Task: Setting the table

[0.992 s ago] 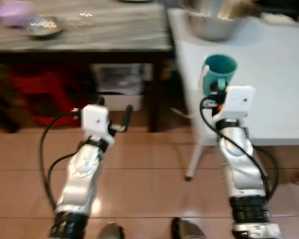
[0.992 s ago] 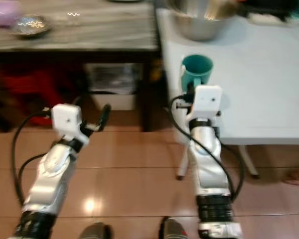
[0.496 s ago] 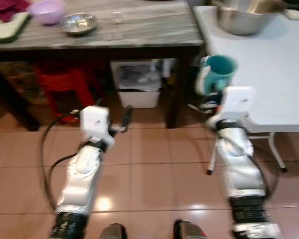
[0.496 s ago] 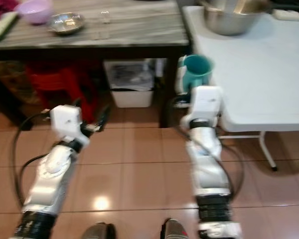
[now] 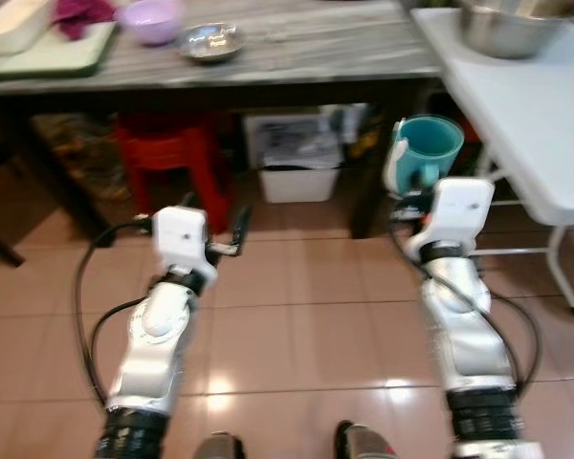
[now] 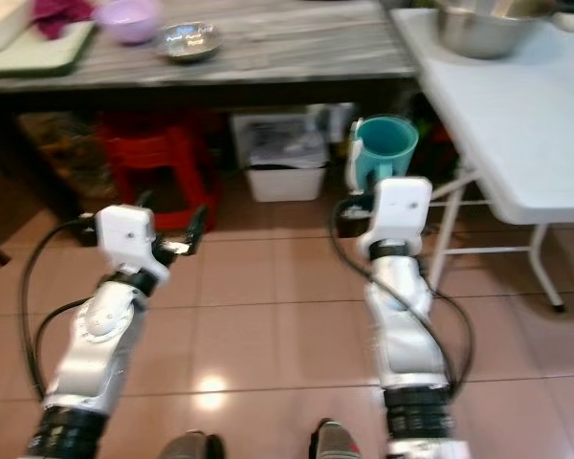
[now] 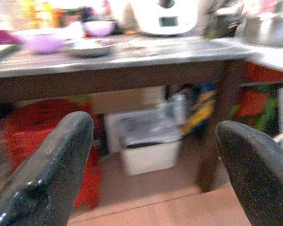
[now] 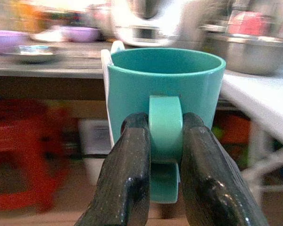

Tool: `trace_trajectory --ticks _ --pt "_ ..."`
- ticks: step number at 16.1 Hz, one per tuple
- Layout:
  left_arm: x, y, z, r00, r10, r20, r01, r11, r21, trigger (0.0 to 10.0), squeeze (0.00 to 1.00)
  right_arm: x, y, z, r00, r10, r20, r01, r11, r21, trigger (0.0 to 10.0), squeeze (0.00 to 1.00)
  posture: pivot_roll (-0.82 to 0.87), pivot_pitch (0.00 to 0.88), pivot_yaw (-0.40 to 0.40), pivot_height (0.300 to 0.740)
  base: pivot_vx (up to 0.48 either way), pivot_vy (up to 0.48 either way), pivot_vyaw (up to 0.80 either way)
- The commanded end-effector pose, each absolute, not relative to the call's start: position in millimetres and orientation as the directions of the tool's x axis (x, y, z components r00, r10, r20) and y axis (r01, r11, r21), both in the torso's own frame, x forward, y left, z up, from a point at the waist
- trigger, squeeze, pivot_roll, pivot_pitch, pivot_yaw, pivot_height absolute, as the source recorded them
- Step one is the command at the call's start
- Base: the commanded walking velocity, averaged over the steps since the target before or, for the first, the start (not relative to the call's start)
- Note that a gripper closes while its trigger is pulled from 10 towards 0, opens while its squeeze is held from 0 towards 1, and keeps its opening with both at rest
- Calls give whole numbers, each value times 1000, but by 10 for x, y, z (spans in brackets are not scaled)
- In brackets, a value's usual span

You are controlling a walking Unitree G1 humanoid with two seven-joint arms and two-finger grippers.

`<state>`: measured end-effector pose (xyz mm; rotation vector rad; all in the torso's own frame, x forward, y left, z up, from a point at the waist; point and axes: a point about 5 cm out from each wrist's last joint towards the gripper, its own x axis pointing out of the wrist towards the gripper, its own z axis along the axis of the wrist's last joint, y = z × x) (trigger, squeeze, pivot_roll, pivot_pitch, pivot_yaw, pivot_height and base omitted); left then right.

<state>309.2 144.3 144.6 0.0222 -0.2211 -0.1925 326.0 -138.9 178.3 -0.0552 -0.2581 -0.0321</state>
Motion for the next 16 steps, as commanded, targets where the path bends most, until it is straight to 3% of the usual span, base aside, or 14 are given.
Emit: trace_trajectory --ticks 1,7,14,16 --pt "3090 1415 1457 955 -189 230 185 982 40 10000 0 3233 -1437 1871 952 -31 303 54 996 -68 10000 0 -101 198 28 740 0 0 0" --pt "3041 1419 1434 950 -219 223 224 975 5 10000 0 3207 -1454 1865 951 -21 308 57 993 -107 10000 0 -111 207 21 740 0 0 0" --pt "3040 1384 1443 943 -242 228 255 967 -28 10000 0 3200 -1442 1854 952 -18 307 53 993 -105 10000 0 -114 204 23 740 196 0 695" --pt "3041 1383 1446 942 -248 228 261 965 -30 10000 0 3200 -1445 1845 952 -22 305 56 993 -103 10000 0 -112 202 27 740 300 0 0"
